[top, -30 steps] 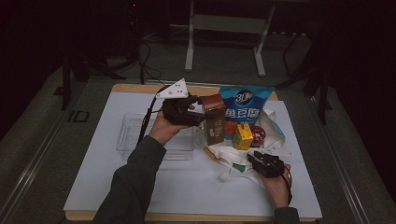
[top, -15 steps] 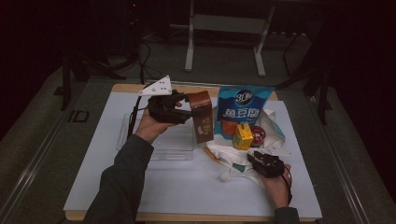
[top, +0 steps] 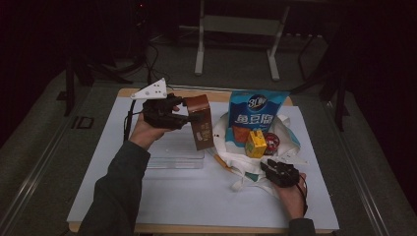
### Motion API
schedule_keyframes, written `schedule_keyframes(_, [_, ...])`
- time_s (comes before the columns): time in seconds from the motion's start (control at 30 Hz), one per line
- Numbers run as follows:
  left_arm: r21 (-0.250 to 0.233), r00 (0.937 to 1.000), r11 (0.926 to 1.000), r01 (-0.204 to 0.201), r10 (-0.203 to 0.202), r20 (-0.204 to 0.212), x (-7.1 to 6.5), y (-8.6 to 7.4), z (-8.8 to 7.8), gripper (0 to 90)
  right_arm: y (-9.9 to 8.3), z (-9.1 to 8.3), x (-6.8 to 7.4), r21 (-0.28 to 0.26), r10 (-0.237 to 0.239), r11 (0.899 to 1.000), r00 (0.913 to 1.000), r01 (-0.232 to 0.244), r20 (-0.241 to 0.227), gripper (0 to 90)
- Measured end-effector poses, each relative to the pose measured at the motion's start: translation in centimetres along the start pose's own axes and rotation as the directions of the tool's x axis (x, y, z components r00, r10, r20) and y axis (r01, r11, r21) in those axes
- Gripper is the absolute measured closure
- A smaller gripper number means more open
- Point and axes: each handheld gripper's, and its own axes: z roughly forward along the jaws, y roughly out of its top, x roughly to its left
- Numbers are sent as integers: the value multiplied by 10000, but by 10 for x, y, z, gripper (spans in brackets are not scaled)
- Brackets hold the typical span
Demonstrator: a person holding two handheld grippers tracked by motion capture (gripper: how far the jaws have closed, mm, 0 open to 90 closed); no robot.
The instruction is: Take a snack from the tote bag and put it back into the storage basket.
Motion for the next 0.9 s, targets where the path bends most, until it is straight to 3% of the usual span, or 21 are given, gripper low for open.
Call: schedule_keyframes(0.9, [662,9995,9978,47,-27,-304,14,-19,-46,425,0,0,0,-10,-16,10000,10000,16,5,636])
